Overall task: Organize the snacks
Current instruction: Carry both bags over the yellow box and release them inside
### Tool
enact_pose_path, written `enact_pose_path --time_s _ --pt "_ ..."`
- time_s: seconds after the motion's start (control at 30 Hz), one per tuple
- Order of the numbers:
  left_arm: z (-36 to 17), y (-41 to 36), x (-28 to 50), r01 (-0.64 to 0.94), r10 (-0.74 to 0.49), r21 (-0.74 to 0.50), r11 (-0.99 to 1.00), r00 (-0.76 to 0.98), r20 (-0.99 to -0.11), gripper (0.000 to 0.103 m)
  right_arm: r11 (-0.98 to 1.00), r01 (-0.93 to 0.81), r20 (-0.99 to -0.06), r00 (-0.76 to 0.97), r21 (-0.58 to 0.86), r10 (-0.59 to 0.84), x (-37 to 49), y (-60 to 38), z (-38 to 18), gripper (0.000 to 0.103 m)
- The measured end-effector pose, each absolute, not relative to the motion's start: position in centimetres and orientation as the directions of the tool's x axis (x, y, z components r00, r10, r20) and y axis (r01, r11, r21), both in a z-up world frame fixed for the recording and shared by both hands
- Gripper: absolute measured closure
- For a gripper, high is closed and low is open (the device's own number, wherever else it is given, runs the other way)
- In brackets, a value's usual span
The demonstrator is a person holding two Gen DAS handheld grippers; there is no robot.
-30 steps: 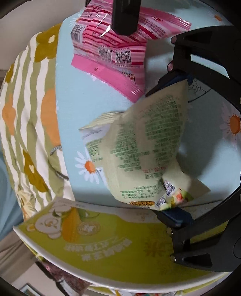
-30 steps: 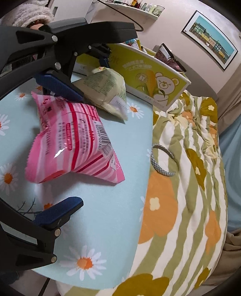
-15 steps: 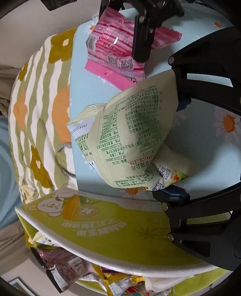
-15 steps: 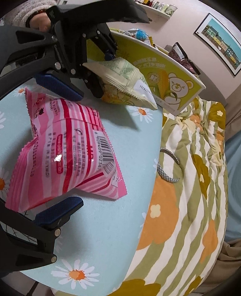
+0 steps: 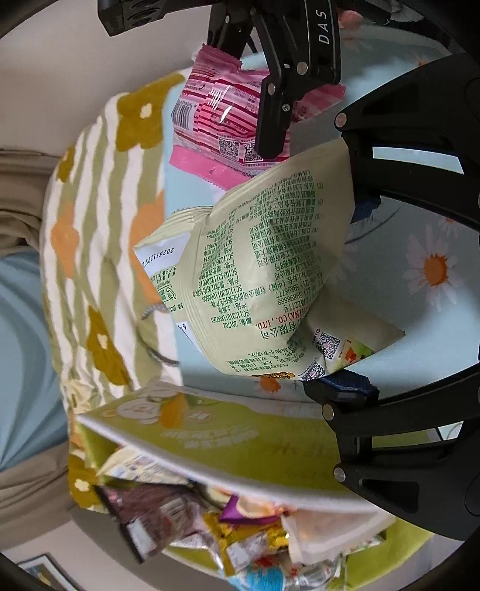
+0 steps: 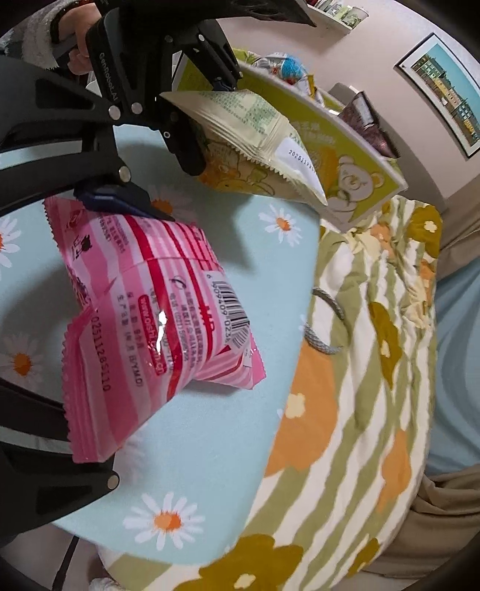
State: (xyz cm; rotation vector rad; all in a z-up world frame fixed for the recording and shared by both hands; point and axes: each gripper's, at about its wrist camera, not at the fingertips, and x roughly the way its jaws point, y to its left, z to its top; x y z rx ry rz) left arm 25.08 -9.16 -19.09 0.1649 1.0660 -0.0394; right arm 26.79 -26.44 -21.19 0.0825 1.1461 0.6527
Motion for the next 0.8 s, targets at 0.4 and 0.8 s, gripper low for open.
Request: enact_pose_path --time_s 0.4,0.8 --pt "-6.6 -5.5 22.8 0.102 0.006 0.095 0.990 0.650 -0.760 0.040 0.829 -0.449 -0.751 0.404 0.334 0.522 24.8 -25.6 -10.6 0.036" --pt "-4.3 6.1 26.6 0.109 0.061 0.168 0.980 0.638 -0.767 0.040 0.826 -0.434 -0.685 0.477 0.361 0.550 24.9 -15.9 -5.2 0.036"
